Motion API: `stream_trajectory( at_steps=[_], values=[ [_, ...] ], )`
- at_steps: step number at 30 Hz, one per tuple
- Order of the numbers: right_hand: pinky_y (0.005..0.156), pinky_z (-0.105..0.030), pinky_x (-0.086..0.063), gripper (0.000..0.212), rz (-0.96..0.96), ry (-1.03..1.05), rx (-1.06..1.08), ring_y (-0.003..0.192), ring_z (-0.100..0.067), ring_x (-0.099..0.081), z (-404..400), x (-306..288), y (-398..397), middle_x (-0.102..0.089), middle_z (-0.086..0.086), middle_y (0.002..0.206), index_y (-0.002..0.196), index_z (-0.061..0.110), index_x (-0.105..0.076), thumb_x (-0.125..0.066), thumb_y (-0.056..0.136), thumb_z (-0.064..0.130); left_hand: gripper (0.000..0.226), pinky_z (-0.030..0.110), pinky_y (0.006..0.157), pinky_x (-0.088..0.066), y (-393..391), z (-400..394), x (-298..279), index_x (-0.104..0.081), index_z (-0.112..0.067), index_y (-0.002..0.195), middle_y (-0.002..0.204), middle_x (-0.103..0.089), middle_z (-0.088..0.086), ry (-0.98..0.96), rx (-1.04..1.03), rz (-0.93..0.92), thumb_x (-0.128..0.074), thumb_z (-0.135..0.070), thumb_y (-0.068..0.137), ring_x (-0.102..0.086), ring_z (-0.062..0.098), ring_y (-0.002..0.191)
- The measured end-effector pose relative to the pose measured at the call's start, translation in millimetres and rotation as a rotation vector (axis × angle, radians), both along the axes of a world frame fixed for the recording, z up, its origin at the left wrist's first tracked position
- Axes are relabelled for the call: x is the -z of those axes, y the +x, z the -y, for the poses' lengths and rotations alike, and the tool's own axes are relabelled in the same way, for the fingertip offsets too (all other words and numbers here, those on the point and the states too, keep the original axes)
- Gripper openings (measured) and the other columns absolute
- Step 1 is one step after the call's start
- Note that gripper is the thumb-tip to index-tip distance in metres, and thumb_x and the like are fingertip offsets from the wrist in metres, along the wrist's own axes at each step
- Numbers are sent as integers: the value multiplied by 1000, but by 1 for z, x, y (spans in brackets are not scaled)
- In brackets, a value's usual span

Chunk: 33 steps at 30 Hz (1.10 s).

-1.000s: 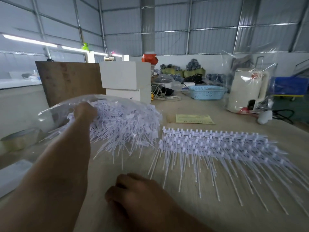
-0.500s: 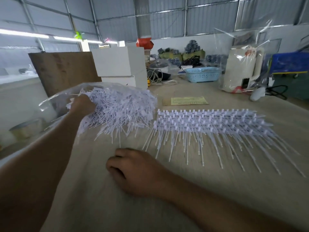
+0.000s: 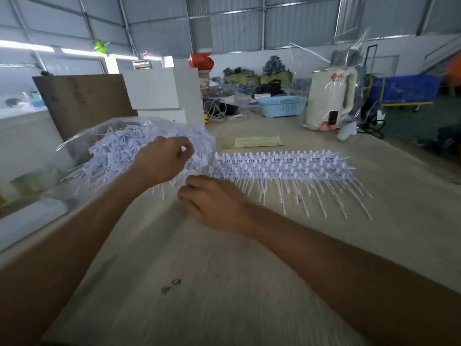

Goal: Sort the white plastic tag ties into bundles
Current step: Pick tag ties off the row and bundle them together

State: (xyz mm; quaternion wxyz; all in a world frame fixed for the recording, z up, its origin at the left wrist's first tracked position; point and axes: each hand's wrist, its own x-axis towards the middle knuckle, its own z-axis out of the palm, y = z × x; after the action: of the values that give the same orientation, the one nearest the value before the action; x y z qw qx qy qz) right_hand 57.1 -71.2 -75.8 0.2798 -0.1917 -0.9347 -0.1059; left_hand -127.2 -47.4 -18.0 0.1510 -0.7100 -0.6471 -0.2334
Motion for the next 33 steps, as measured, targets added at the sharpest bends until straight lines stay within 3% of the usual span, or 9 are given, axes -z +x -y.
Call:
stream_trajectory(
  at_steps=[3, 8, 10, 12, 14, 20, 25, 27, 33],
  values=[
    [70, -42, -54, 18, 7, -17, 187, 98, -28, -60, -22, -8, 54, -59, -6, 103, 107, 12, -67, -54, 97, 17, 20, 44, 79, -56, 37, 1, 6, -65, -26, 108, 96, -72, 5, -83, 137, -79, -50, -37, 101, -66, 29, 90],
    [85, -39, -49, 26, -108, -104, 714, 106, -31, -55, -61, -11, 168, -57, -12, 113, 116, 11, -63, -47, 99, 24, 30, 40, 79, -53, 66, -24, 39, -62, -17, 111, 106, -67, 11, -154, -47, -150, -45, -41, 102, -66, 32, 95],
    [83, -41, -48, 29, -126, -230, 972, 107, -34, -54, -72, -2, 214, -55, -14, 117, 119, 11, -57, -48, 99, 30, 32, 40, 80, -53, 66, -27, 58, -57, -16, 115, 108, -65, 11, -192, -134, -107, -44, -41, 102, -65, 30, 95],
    [72, -34, -46, 29, -55, -419, 1092, 94, -29, -59, -79, 5, 247, -60, -13, 112, 110, 13, -57, -51, 98, 39, 30, 40, 81, -53, 64, -25, 73, -55, -17, 115, 108, -65, 9, -213, -179, -74, -43, -41, 100, -65, 28, 95],
    [66, -31, -43, 28, -9, -558, 1126, 81, -23, -58, -83, 6, 263, -65, -10, 103, 97, 14, -58, -55, 97, 42, 26, 38, 79, -53, 63, -23, 79, -56, -19, 107, 101, -66, 7, -196, -175, -49, -43, -41, 99, -65, 27, 90],
    [81, -40, -55, 19, -168, -625, 1082, 91, -30, -64, -89, 10, 273, -68, -14, 100, 98, 5, -69, -63, 93, 23, 16, 35, 74, -52, 60, -24, 79, -53, -25, 90, 88, -64, 2, -235, -172, 140, -46, -36, 100, -60, 21, 77],
    [78, -35, -47, 25, -276, -577, 1140, 97, -31, -60, -88, 9, 277, -61, -11, 99, 100, 6, -61, -61, 94, 31, 29, 42, 81, -55, 56, -29, 80, -59, -16, 92, 90, -65, 8, -141, -192, 284, -47, -41, 100, -65, 29, 85],
    [73, -32, -44, 28, -244, -606, 1185, 94, -31, -61, -89, 10, 279, -63, -12, 97, 98, 6, -63, -62, 94, 33, 35, 45, 83, -56, 56, -31, 79, -64, -12, 95, 92, -66, 10, -132, -220, 256, -48, -42, 100, -66, 30, 87],
    [73, -36, -53, 21, -290, -704, 1154, 81, -30, -64, -98, 8, 278, -68, -16, 90, 95, 2, -69, -64, 93, 22, 19, 40, 82, -58, 52, -38, 72, -73, -20, 89, 86, -70, 4, -262, -292, 299, -63, -35, 92, -67, 26, 81]
  ],
)
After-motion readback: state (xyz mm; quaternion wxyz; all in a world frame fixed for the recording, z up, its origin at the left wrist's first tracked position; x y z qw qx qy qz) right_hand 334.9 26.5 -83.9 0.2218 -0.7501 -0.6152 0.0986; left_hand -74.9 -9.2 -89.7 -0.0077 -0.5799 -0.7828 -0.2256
